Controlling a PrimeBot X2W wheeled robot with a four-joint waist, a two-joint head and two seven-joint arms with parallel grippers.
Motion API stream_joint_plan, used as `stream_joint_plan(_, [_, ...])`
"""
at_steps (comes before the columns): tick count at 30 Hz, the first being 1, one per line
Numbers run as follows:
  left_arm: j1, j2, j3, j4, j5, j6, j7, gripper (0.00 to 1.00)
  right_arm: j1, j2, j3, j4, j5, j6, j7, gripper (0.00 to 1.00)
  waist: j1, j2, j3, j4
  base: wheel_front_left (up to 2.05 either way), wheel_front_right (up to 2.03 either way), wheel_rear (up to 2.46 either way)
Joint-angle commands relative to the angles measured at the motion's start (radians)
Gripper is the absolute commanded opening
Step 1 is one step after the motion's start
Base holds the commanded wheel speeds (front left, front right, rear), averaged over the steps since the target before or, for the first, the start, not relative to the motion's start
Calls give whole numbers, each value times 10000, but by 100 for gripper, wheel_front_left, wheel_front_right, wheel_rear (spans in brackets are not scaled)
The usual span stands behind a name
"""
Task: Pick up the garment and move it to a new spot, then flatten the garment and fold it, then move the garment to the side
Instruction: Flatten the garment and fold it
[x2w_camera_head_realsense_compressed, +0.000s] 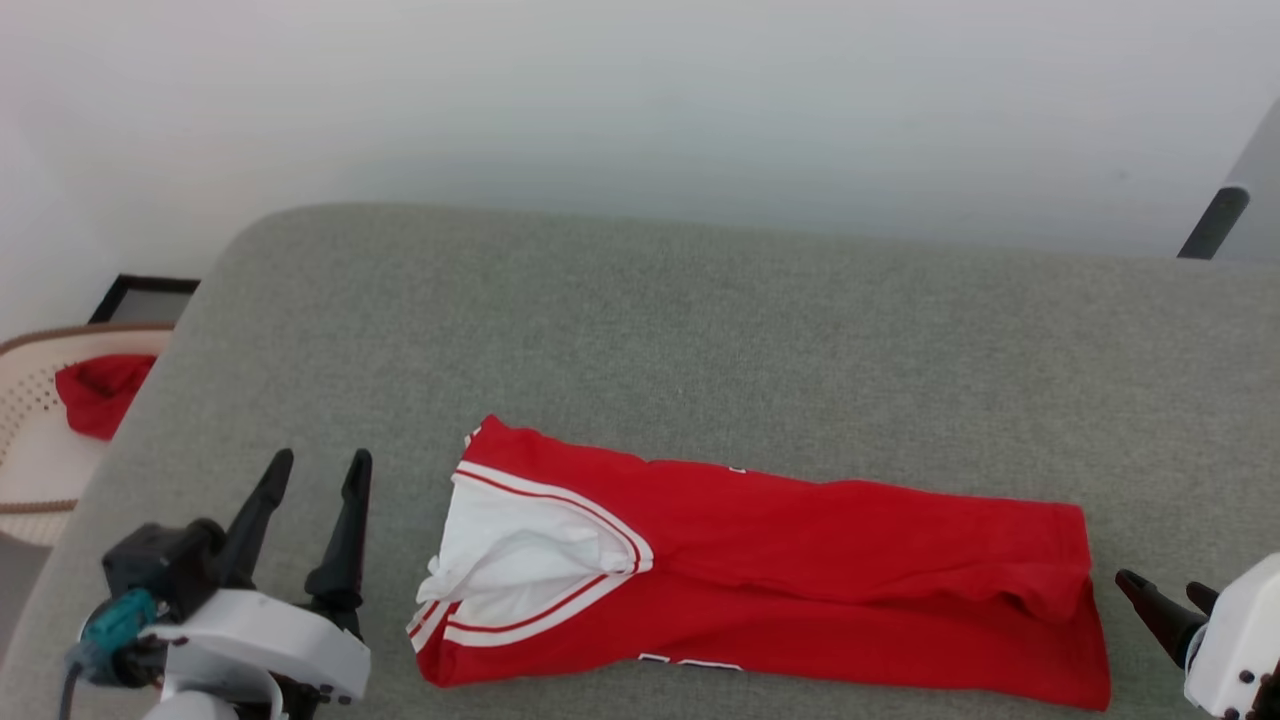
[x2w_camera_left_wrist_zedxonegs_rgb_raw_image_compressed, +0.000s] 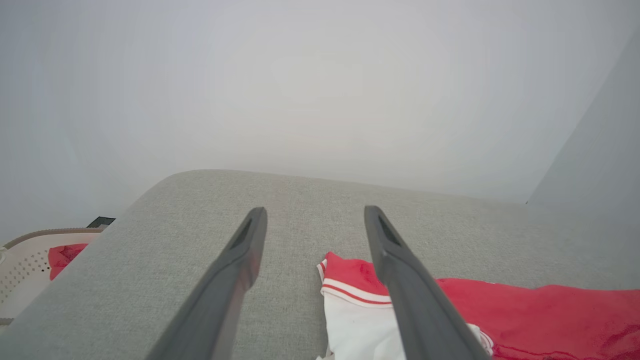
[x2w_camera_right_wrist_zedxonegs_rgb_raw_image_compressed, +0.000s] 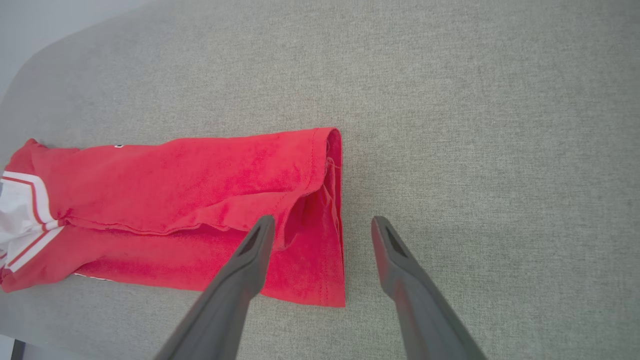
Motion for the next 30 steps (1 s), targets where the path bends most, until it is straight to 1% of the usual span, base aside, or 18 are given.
stream_joint_plan(1, [195, -176, 201, 38, 167, -117, -35, 100, -138, 34, -32, -28, -25, -1, 77, 100, 0, 0, 166, 55, 0, 0, 0])
stream_joint_plan(5, [486, -932, 1021, 166, 816, -607, -36, 100, -366, -9, -64, 12, -200, -1, 334, 100, 0, 0, 513, 166, 0, 0, 0])
stream_joint_plan(8, [485, -1445, 1417, 276, 1237, -989, -36, 100, -533, -70, -69, 90, -345, -1, 441, 100, 0, 0, 833, 284, 0, 0, 0])
stream_joint_plan(12, [342, -1968, 1804, 475, 1718, -1422, -37, 100, -755, -104, -45, 234, -518, -1, 622, 100, 0, 0, 1253, 433, 0, 0, 0])
stream_joint_plan(16, [170, -2397, 2127, 631, 2085, -1790, -37, 100, -922, -127, -29, 544, -586, -1, 827, 100, 0, 0, 1622, 553, 0, 0, 0])
stream_joint_plan(23, [-86, -3025, 2568, 956, 2522, -2303, -38, 100, -1323, -71, 134, 1297, -705, -1, 1135, 100, 0, 0, 2024, 708, 0, 0, 0])
stream_joint_plan(30, [-182, -3473, 2919, 1236, 2714, -2660, -38, 100, -1612, 59, 297, 2307, -541, 0, 1271, 100, 0, 0, 2152, 836, 0, 0, 0])
